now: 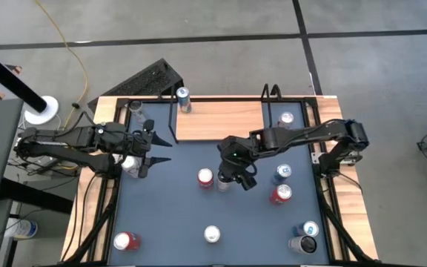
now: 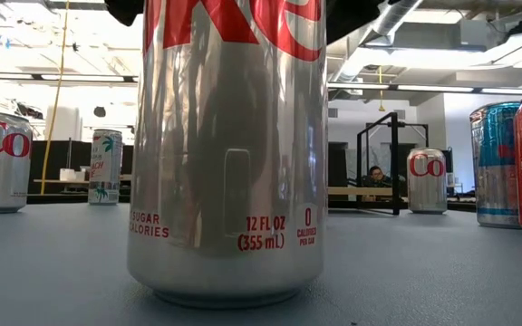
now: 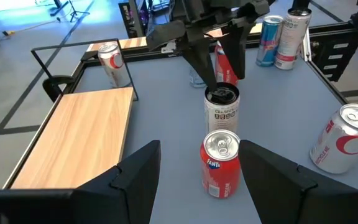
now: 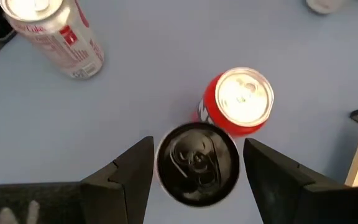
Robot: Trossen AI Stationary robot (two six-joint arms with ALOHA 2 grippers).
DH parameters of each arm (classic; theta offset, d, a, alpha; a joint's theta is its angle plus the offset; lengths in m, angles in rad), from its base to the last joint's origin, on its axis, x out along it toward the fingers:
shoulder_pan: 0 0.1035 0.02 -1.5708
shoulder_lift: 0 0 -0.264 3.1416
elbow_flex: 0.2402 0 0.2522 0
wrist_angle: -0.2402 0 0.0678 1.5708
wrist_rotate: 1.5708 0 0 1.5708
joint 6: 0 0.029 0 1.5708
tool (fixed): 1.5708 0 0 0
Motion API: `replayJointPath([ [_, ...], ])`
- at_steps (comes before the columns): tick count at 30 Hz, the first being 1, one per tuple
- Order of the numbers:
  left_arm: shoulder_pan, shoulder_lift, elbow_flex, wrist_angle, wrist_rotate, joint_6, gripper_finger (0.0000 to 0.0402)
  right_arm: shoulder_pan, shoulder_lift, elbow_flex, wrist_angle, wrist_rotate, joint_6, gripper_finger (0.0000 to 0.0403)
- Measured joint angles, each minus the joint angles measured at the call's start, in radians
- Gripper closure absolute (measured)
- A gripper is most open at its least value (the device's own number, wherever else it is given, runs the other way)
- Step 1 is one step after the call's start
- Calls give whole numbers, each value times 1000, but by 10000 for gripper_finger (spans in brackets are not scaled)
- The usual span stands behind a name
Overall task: Place canned beverage on shelf
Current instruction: Put the center pink and white soda can onto the shelf
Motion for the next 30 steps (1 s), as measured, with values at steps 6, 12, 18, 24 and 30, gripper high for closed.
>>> replayJointPath([
  [6, 0, 0, 0, 0, 0, 22, 193, 1, -25, 0, 35, 117, -5, 162],
  [12, 0, 0, 1, -2, 0, 27, 193, 19, -24, 1, 107, 175, 3, 162],
  [18, 0, 0, 1, -2, 0, 42, 193, 44, -24, 1, 128, 163, 10, 162],
  [24, 0, 0, 1, -4, 0, 42, 193, 63, -24, 0, 140, 165, 44, 162],
  [30, 0, 0, 1, -6, 0, 42, 193, 66, -24, 0, 142, 172, 52, 162],
])
